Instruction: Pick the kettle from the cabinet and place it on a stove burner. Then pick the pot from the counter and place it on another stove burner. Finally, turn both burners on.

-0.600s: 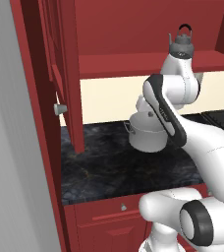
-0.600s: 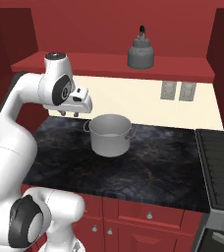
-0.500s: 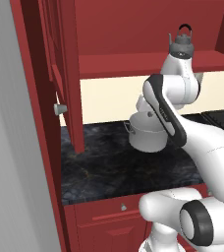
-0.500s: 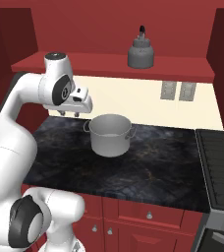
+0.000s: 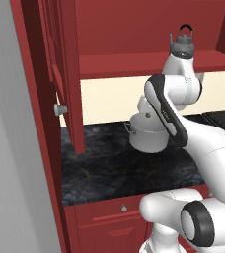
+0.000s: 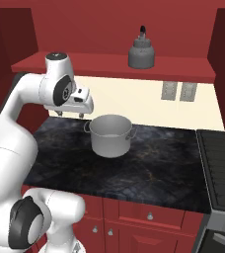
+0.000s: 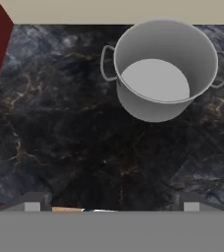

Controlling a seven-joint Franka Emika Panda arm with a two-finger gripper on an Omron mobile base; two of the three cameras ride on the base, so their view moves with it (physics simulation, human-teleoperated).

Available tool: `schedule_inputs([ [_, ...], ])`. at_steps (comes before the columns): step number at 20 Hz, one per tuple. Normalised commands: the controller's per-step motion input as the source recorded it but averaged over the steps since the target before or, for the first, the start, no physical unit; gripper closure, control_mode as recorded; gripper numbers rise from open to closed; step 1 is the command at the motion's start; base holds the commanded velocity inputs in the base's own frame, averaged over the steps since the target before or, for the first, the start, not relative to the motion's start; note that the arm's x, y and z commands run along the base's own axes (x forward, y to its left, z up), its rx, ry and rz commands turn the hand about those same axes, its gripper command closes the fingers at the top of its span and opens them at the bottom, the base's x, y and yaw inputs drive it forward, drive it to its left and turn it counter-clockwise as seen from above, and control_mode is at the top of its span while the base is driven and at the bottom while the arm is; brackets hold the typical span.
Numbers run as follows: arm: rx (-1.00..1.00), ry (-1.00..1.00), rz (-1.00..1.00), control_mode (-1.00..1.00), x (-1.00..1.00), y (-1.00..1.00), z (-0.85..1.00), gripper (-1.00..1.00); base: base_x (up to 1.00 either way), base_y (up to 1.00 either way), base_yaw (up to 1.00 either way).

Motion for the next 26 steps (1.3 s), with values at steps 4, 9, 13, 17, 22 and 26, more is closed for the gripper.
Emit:
schedule_inputs([
  [4, 0.0, -0.06, 0.0, -1.0, 0.0, 0.0, 0.02, -1.0, 0.0, 0.0, 0.0],
  [9, -0.02, -0.15, 0.0, -1.0, -0.04, -0.02, 0.14, -1.0, 0.0, 0.0, 0.0],
  [13, -0.03, -0.21, 0.0, -1.0, -0.05, -0.06, 0.22, -1.0, 0.0, 0.0, 0.0],
  [17, -0.01, -0.19, 0.0, -1.0, -0.06, -0.09, 0.23, -1.0, 0.0, 0.0, 0.0],
  [22, -0.01, -0.16, 0.0, -1.0, -0.05, -0.13, 0.27, -1.0, 0.0, 0.0, 0.0],
  [26, 0.0, -0.15, 0.0, -1.0, -0.03, -0.13, 0.28, -1.0, 0.0, 0.0, 0.0],
])
